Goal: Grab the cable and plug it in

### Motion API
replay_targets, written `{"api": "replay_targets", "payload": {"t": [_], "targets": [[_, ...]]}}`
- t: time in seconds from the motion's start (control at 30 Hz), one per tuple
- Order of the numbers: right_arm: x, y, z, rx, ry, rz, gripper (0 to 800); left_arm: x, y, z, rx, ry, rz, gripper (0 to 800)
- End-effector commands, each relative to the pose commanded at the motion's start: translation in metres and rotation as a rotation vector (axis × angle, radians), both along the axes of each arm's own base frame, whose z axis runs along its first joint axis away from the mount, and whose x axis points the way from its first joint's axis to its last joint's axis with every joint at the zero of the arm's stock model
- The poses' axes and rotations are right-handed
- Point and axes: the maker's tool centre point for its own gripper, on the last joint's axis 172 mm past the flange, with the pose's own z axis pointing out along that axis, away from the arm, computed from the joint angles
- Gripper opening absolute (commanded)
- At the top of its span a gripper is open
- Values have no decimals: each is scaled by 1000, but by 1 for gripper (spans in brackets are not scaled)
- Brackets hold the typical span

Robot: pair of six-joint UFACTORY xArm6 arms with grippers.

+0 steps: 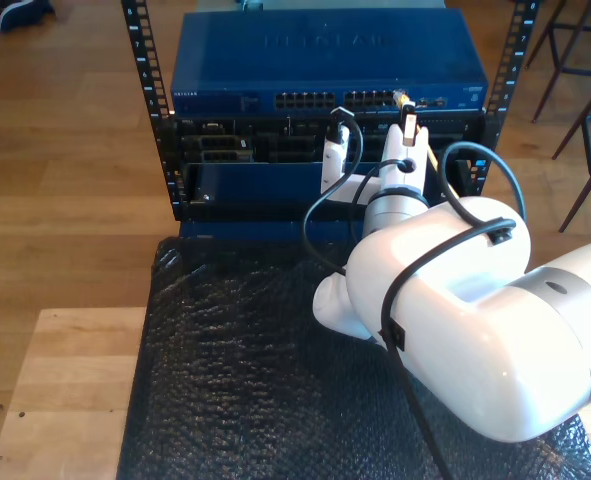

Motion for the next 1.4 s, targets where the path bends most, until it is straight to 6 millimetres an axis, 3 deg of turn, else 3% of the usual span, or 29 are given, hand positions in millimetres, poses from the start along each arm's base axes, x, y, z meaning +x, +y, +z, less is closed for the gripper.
{"api": "replay_targets", "payload": {"t": [0.8, 1.33, 1.4], "targets": [[2, -9, 0, 0, 0, -14, 0, 0, 0, 0, 0, 0, 0, 799], [2, 4, 7, 8, -15, 5, 0, 0, 0, 0, 0, 0, 0, 799], [2, 3, 0, 3, -5, 3, 0, 0, 0, 0, 0, 1, 1, 799]]}}
